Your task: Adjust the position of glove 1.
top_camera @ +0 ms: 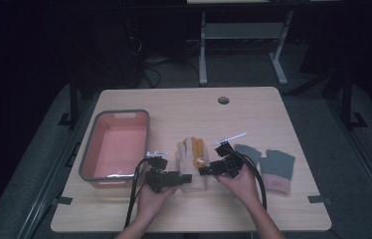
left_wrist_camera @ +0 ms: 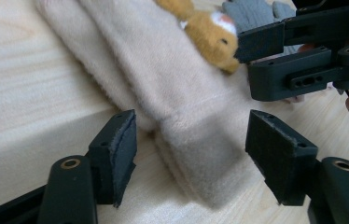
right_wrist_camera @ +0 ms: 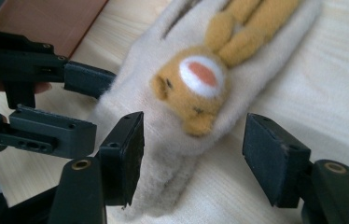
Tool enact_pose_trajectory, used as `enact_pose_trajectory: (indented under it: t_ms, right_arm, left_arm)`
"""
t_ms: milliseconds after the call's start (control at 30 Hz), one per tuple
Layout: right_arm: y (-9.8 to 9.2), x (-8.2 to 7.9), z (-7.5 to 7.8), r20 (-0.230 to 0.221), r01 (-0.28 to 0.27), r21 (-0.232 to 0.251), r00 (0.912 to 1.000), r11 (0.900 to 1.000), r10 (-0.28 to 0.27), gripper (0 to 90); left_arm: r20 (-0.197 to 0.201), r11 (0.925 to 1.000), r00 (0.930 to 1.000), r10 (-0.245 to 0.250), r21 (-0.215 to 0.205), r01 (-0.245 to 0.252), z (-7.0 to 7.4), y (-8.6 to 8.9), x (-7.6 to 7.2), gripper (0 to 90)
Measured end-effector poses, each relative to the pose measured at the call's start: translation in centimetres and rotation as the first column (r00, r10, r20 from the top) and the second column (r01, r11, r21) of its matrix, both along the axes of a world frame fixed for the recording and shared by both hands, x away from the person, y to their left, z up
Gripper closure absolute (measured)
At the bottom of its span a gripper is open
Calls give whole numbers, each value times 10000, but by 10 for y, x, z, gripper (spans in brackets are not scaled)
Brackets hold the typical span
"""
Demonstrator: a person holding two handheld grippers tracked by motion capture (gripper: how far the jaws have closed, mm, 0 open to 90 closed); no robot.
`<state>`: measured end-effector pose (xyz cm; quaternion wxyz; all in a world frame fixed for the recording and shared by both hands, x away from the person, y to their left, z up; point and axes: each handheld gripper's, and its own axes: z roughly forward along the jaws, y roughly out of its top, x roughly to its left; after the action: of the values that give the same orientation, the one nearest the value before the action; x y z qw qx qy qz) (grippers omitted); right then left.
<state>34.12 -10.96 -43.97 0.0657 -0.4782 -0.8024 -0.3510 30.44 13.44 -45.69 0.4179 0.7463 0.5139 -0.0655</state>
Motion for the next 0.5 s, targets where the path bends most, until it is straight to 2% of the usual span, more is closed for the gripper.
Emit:
enact_pose_trajectory:
  t_ms: [67,267,400,500]
  right_arm:
    - [0,0,-3,-199,88,55,9998,9999,-86,392]
    - [1,1,-11,-519,575,217,9971,9981,-563,429]
    - [2,3,-13,-663,908,442,9939,9949,-878,450]
    - [4,4,-15,-780,1022,369,9920,9941,-990,456]
  left_arm:
    - [-174,9999,9998,-65,-83,63,-3,-1,0,353]
    - [-325,10000,9995,-54,-46,53,-7,-5,-1,395]
    - [-307,10000,9995,-81,27,82,-8,-5,-1,416]
    - [-305,9997,9993,-199,131,203,-7,-6,0,438]
